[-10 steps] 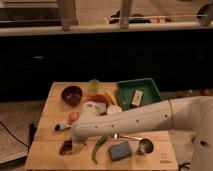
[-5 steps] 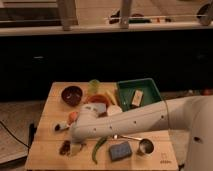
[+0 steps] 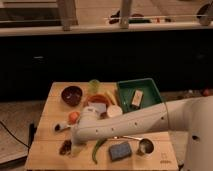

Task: Place grapes in purple bowl

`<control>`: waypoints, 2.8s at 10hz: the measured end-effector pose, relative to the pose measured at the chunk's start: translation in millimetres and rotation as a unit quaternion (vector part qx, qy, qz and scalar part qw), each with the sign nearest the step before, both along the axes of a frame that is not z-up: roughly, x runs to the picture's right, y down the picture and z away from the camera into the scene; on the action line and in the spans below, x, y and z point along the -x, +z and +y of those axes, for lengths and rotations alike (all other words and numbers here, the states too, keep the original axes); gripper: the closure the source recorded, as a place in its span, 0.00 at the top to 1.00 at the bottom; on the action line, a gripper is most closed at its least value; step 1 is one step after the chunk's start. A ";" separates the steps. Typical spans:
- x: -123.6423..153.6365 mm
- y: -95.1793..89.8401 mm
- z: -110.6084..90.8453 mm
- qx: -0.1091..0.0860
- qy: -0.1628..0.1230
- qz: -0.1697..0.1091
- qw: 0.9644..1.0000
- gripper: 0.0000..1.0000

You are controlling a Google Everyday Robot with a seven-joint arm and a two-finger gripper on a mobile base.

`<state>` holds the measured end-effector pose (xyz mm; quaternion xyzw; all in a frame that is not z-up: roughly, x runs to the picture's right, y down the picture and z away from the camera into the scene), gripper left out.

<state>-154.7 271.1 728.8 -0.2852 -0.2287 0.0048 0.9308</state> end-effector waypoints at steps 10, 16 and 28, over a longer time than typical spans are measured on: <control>-8.8 35.9 8.8 0.026 0.008 -0.007 1.000 0.74; -5.6 48.5 13.7 0.032 0.005 -0.009 0.999 0.14; 0.0 0.2 -14.7 -0.008 -0.033 -0.027 0.999 0.00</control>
